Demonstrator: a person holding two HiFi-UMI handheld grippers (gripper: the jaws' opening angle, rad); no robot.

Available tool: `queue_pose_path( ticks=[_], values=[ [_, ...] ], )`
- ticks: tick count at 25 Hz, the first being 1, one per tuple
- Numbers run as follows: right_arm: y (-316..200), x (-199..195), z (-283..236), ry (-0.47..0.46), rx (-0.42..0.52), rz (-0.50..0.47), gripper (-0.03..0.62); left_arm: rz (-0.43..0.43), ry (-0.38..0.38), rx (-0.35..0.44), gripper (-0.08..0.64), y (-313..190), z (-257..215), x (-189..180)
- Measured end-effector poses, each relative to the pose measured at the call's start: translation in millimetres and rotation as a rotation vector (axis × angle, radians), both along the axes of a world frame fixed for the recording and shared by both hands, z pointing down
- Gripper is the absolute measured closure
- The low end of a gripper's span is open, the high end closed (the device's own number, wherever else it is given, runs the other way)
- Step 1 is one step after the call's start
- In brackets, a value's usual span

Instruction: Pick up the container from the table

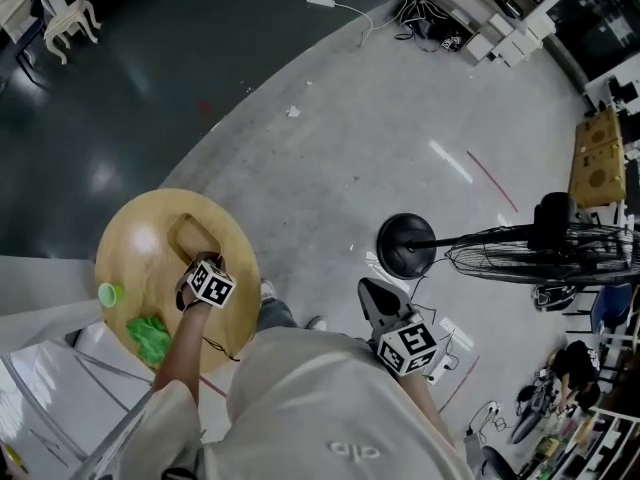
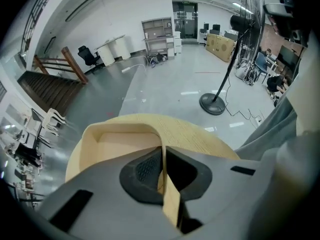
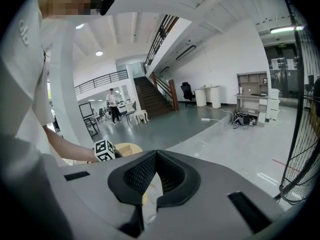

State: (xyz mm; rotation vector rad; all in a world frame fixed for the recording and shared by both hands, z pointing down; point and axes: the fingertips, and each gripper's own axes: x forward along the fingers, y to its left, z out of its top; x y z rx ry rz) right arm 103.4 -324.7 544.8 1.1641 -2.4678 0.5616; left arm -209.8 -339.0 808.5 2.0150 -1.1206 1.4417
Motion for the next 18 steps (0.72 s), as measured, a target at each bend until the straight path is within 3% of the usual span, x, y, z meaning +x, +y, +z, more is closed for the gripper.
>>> queue_pose_path(
  ticks=[8,18],
  values=[
    [4.9,-25.6,-0.4,-0.039,0.014,-0.088,0.568,-0.017,0.051,0.13,0.538,0.9,-62.2,12.3],
    [12.2,-70.2,-19.3,-0.085,0.058,-0.242,0.569,-0.086,0.251,0.348,0.538,8.7,-181.4,45.2]
  ],
)
